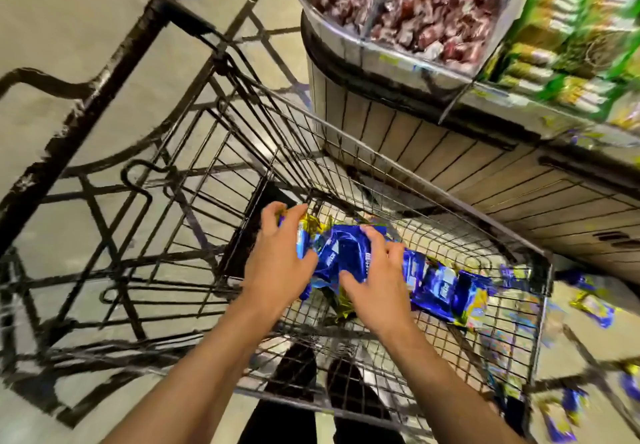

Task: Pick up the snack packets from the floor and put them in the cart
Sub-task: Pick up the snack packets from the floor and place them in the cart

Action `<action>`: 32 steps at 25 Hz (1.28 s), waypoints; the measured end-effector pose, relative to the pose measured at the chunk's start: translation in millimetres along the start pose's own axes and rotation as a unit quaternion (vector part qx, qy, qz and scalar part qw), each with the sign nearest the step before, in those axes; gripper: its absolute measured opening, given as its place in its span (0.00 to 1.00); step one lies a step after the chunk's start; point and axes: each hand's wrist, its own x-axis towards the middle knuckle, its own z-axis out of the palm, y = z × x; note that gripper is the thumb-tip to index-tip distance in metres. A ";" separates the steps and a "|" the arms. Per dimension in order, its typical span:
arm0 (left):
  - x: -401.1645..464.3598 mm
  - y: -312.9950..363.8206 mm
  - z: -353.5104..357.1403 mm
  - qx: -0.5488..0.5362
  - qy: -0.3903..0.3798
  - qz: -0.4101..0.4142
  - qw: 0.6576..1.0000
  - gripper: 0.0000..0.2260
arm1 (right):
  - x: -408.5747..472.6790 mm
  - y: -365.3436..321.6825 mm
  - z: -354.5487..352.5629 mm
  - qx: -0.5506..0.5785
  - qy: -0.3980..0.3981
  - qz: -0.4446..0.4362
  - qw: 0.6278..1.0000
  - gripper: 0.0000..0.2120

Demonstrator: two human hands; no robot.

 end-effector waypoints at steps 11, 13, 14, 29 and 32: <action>101.8 -87.5 104.9 0.049 -0.090 0.027 0.994 0.36 | 98.1 69.8 89.8 0.056 0.020 0.118 0.991 0.41; 116.2 -102.0 122.2 0.008 -0.100 0.019 0.995 0.36 | 107.9 80.4 103.2 0.043 0.018 0.126 0.991 0.40; 120.5 -105.9 130.5 0.000 -0.104 0.013 0.994 0.36 | 110.6 84.6 109.5 0.034 0.022 0.131 0.991 0.40; 116.9 -118.4 155.0 0.104 -0.118 0.013 0.988 0.42 | 116.7 102.2 134.5 -0.005 0.067 0.173 0.983 0.39; 107.9 -107.2 136.0 0.117 -0.106 -0.005 0.987 0.39 | 106.1 93.9 117.6 -0.013 0.072 0.183 0.980 0.38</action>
